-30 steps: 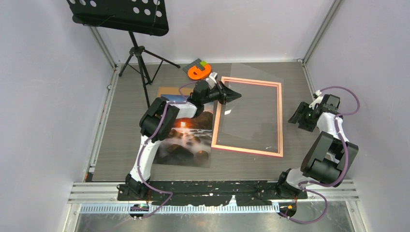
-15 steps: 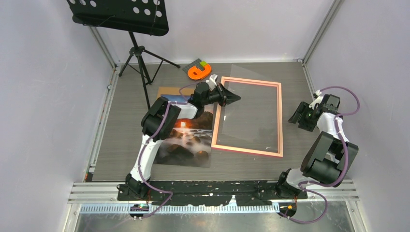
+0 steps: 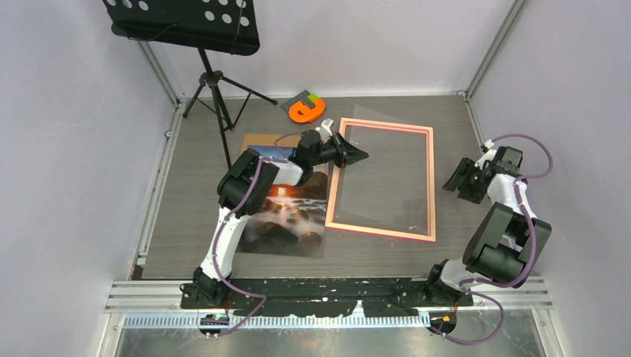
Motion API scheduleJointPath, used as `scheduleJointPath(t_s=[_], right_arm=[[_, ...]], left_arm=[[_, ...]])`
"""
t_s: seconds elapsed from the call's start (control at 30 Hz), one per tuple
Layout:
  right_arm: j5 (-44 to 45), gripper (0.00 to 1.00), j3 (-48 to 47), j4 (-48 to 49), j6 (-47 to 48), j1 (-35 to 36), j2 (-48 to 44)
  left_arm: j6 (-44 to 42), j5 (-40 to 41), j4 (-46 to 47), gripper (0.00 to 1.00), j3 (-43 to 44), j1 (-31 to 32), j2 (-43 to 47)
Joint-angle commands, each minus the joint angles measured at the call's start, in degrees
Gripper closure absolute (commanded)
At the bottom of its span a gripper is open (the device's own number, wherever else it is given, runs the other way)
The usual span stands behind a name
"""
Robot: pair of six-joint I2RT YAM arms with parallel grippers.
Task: Put the photo into the frame
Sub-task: Place the photo frame item in the photo frame.
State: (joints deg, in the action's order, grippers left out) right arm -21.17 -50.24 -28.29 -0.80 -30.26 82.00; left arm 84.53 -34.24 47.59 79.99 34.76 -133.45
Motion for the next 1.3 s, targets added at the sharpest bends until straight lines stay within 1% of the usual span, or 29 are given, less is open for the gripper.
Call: scheduleJointPath(t_s=[0.0,1.27], right_arm=[[-0.9,0.39,0.1,1.2,-0.1,-0.5,-2.6],[-1.1,0.39,0.2,1.3,0.1,-0.5,-2.1]], left_arm=[[-1.7,0.3,4.8,1.00,-0.6,-0.1,2.2],[-6.6,2.0,4.4,1.00,-3.1,-1.9,3.5]])
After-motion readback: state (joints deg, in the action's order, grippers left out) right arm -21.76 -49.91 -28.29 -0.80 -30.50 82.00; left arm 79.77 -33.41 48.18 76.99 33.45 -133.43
